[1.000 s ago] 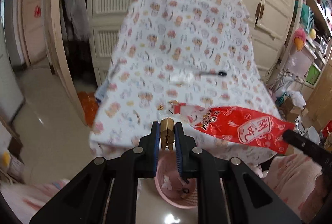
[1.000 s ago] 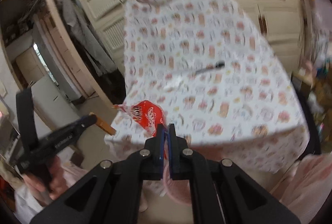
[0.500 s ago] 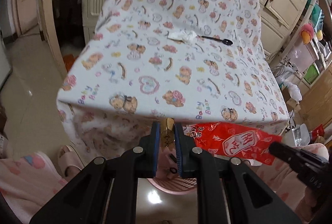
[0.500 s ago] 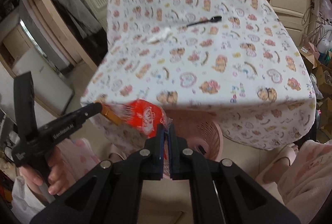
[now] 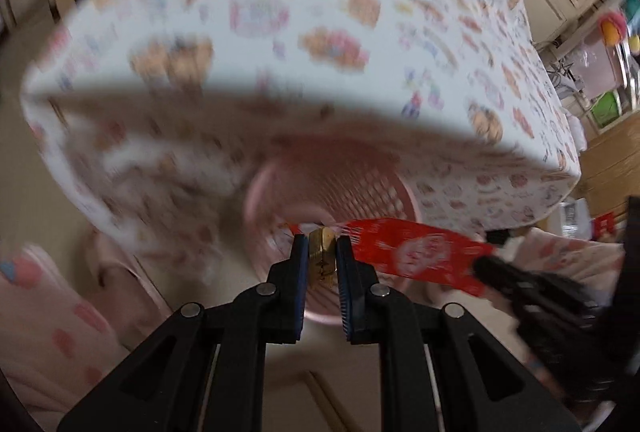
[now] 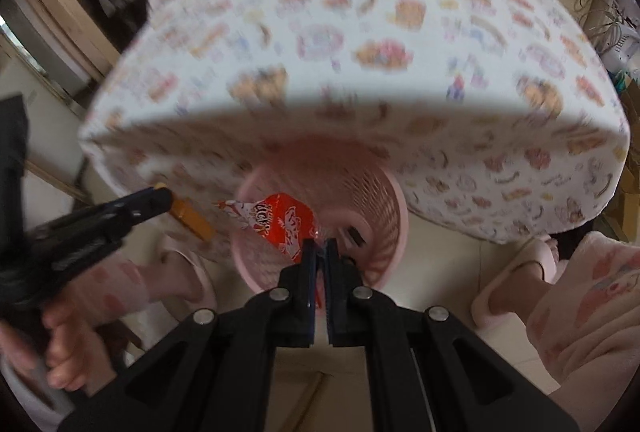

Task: Collect trash
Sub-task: 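Carry the red wrapper and clothespin down over the pink basket, then open the right tool to drop the red wrapper into the basket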

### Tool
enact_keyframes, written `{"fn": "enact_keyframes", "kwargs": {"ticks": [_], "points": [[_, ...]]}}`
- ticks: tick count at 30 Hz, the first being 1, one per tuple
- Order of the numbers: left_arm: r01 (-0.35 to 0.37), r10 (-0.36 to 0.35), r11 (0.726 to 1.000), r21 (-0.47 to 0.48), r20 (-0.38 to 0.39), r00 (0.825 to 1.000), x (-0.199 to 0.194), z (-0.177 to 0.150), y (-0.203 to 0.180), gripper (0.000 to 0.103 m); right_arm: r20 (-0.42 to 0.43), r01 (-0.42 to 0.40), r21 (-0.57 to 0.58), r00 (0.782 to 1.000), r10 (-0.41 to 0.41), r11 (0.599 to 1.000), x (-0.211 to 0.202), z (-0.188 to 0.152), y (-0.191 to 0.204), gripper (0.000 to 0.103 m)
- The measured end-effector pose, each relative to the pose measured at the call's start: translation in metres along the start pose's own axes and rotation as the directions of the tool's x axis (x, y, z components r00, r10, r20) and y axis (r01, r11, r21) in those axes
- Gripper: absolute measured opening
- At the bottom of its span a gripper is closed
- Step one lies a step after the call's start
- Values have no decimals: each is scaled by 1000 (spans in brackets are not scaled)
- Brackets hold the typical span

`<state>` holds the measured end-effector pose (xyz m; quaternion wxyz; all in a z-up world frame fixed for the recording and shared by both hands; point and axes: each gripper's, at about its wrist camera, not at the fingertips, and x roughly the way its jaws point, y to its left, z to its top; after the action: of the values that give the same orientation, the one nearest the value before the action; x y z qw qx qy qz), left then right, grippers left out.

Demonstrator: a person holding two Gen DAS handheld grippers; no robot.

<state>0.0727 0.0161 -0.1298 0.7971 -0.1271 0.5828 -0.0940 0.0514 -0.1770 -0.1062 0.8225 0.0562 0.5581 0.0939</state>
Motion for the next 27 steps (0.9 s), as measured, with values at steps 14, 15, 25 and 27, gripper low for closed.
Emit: {"fn": "enact_keyframes", "kwargs": {"ticks": [14,15,25,27], "points": [[-37,18,993,-109,-170,985,61,-17,14,13,-304,25,80,953,1,996,102,-28,-10,5],[-60,42,993,-100,-172,984,65,-17,15,13,-311,27,87,950,2,996,103,-28,-10,5],[-99,68,988,-121,-235,970,93,-23,22,13,-320,21,118,947,18,993,112,-30,-12,37],[-97,66,988,-119,-239,969,96,-24,21,13,-305,23,131,952,18,991,109,-28,-14,39]]}}
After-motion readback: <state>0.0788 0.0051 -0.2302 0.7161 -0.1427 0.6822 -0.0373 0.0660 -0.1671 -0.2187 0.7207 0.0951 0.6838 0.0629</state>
